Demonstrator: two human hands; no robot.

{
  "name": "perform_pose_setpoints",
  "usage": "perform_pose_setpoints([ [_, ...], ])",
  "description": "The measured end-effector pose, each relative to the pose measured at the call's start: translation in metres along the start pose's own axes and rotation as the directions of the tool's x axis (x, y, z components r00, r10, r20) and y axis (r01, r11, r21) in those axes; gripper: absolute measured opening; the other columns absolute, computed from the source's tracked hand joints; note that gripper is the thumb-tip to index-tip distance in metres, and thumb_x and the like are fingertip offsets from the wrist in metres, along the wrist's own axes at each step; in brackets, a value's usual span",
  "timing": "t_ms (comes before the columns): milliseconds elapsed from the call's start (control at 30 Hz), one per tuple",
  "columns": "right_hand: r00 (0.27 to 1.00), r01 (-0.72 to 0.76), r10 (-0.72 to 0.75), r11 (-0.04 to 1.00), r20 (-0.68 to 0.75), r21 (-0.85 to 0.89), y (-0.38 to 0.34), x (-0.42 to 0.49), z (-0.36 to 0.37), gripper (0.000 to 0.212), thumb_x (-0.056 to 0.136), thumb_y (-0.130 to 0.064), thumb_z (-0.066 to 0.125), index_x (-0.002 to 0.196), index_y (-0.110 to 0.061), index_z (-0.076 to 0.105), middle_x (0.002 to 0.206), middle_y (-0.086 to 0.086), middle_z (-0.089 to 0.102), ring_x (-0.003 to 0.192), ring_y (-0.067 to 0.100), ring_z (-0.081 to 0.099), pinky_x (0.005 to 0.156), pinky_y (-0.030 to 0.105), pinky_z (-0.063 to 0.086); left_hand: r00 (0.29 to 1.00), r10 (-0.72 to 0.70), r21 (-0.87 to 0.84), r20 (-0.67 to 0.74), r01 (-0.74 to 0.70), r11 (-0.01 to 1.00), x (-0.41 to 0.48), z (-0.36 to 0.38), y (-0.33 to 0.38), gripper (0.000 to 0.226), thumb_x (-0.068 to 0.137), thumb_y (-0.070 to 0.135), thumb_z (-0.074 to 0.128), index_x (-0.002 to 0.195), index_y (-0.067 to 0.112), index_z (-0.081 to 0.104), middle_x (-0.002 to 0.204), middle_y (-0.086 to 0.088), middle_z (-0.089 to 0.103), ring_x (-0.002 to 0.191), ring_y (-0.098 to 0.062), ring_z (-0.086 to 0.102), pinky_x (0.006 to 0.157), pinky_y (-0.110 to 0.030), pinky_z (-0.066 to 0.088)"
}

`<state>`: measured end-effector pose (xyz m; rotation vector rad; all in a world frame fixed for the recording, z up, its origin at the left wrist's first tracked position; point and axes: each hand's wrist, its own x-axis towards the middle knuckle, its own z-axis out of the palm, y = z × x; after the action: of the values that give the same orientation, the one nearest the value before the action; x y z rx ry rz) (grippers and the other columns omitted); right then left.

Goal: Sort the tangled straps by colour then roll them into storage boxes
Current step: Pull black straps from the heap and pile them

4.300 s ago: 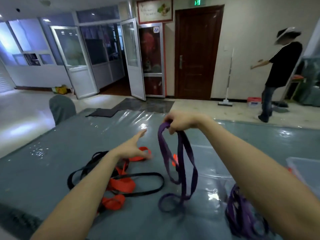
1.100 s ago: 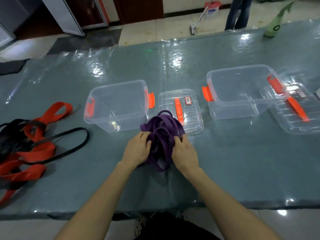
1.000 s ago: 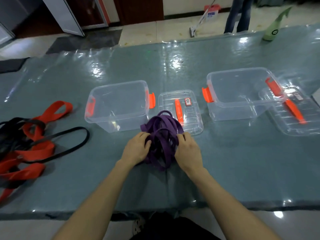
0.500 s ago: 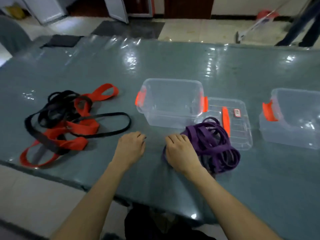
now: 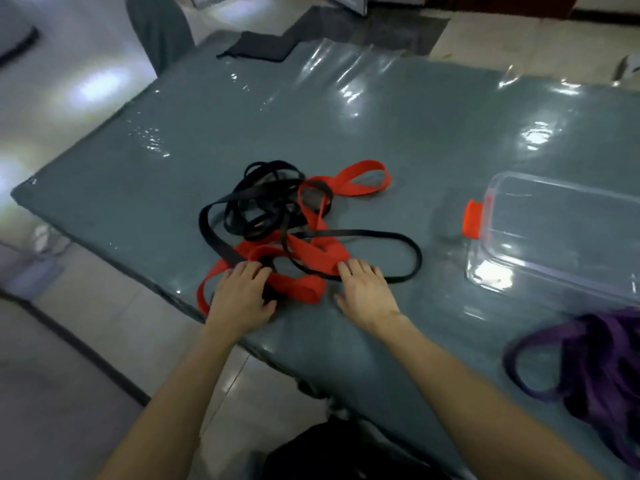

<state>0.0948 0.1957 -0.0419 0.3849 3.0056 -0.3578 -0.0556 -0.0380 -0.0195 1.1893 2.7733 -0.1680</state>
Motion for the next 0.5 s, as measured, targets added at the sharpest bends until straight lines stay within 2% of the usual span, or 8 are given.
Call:
perform_pose_setpoints([
  [67, 0.999, -0.020, 0.021, 0.998, -0.026, 0.054, -0.012, 0.015, 0.008, 0.070, 0.098, -0.053, 0.065, 0.150, -0.011, 0.045, 0.152, 0.009, 0.049, 0.148, 0.031, 0.043, 0.116, 0.050, 0.042, 0.995, 0.018, -0.024, 0.097, -0.016, 1.000, 0.002, 0.009, -0.029, 0.082, 0.086, 0.060, 0.078, 0.157, 0.024, 0.056, 0.161, -0.007, 0.053, 0.148, -0.035, 0.050, 0.118, -0.054, 0.045],
  [100, 0.997, -0.017, 0.023, 0.997, -0.071, 0.079, -0.016, 0.020, 0.011, 0.073, 0.095, -0.057, 0.066, 0.149, -0.011, 0.046, 0.153, 0.009, 0.048, 0.149, 0.032, 0.042, 0.116, 0.051, 0.043, 0.990, 0.043, -0.035, 0.136, -0.038, 0.999, 0.005, 0.013, -0.040, 0.081, 0.089, 0.062, 0.076, 0.159, 0.027, 0.053, 0.164, -0.005, 0.049, 0.149, -0.033, 0.050, 0.119, -0.052, 0.045],
  [200, 0.978, -0.014, 0.053, 0.980, -0.200, 0.196, -0.022, 0.031, 0.019, 0.087, 0.091, -0.067, 0.064, 0.156, -0.014, 0.041, 0.169, 0.011, 0.034, 0.157, 0.033, 0.035, 0.124, 0.054, 0.038, 0.987, 0.097, -0.062, 0.128, -0.089, 0.994, 0.019, 0.021, -0.055, 0.060, 0.095, 0.053, 0.070, 0.150, 0.034, 0.058, 0.153, 0.001, 0.047, 0.128, -0.028, 0.058, 0.102, -0.045, 0.055],
  [267, 0.983, -0.013, 0.055, 0.971, -0.173, 0.237, -0.021, 0.041, 0.022, 0.099, 0.093, -0.076, 0.059, 0.169, -0.024, 0.023, 0.180, 0.006, 0.016, 0.165, 0.030, 0.020, 0.128, 0.053, 0.025, 0.988, 0.111, -0.098, 0.105, -0.101, 0.990, 0.028, 0.027, -0.053, 0.053, 0.092, 0.050, 0.072, 0.141, 0.034, 0.060, 0.146, -0.002, 0.043, 0.117, -0.028, 0.057, 0.091, -0.046, 0.059],
  [300, 0.992, -0.029, 0.058, 0.971, -0.115, 0.238, -0.020, 0.047, 0.023, 0.100, 0.094, -0.079, 0.055, 0.172, -0.031, 0.015, 0.181, 0.003, 0.014, 0.166, 0.029, 0.019, 0.129, 0.054, 0.022, 0.987, 0.122, -0.138, 0.103, -0.108, 0.985, 0.031, 0.031, -0.051, 0.052, 0.090, 0.051, 0.076, 0.136, 0.031, 0.061, 0.144, -0.004, 0.040, 0.112, -0.029, 0.057, 0.087, -0.046, 0.059],
  [333, 0.996, -0.060, 0.071, 0.973, -0.044, 0.222, -0.018, 0.051, 0.024, 0.097, 0.095, -0.081, 0.052, 0.172, -0.036, 0.014, 0.179, 0.003, 0.020, 0.164, 0.030, 0.023, 0.129, 0.057, 0.024, 0.985, 0.139, -0.196, 0.102, -0.117, 0.974, 0.032, 0.035, -0.049, 0.052, 0.087, 0.051, 0.081, 0.129, 0.028, 0.061, 0.143, -0.006, 0.037, 0.105, -0.029, 0.058, 0.084, -0.045, 0.059],
  [400, 0.989, -0.144, 0.136, 0.976, 0.056, 0.167, -0.012, 0.057, 0.023, 0.085, 0.097, -0.078, 0.052, 0.167, -0.036, 0.029, 0.165, 0.008, 0.042, 0.151, 0.035, 0.040, 0.121, 0.058, 0.037, 0.982, 0.171, -0.303, 0.078, -0.140, 0.943, 0.035, 0.039, -0.047, 0.047, 0.083, 0.046, 0.087, 0.114, 0.025, 0.059, 0.142, -0.005, 0.034, 0.095, -0.028, 0.059, 0.079, -0.041, 0.058],
  [500, 0.981, -0.192, 0.188, 0.972, 0.045, 0.132, -0.004, 0.055, 0.020, 0.063, 0.103, -0.055, 0.058, 0.153, -0.021, 0.042, 0.140, 0.010, 0.060, 0.132, 0.033, 0.056, 0.108, 0.052, 0.049, 0.993, 0.114, -0.478, -0.041, -0.119, 0.870, 0.044, 0.034, -0.042, 0.038, 0.079, 0.033, 0.089, 0.099, 0.021, 0.058, 0.135, 0.000, 0.043, 0.091, -0.024, 0.061, 0.083, -0.042, 0.059],
])
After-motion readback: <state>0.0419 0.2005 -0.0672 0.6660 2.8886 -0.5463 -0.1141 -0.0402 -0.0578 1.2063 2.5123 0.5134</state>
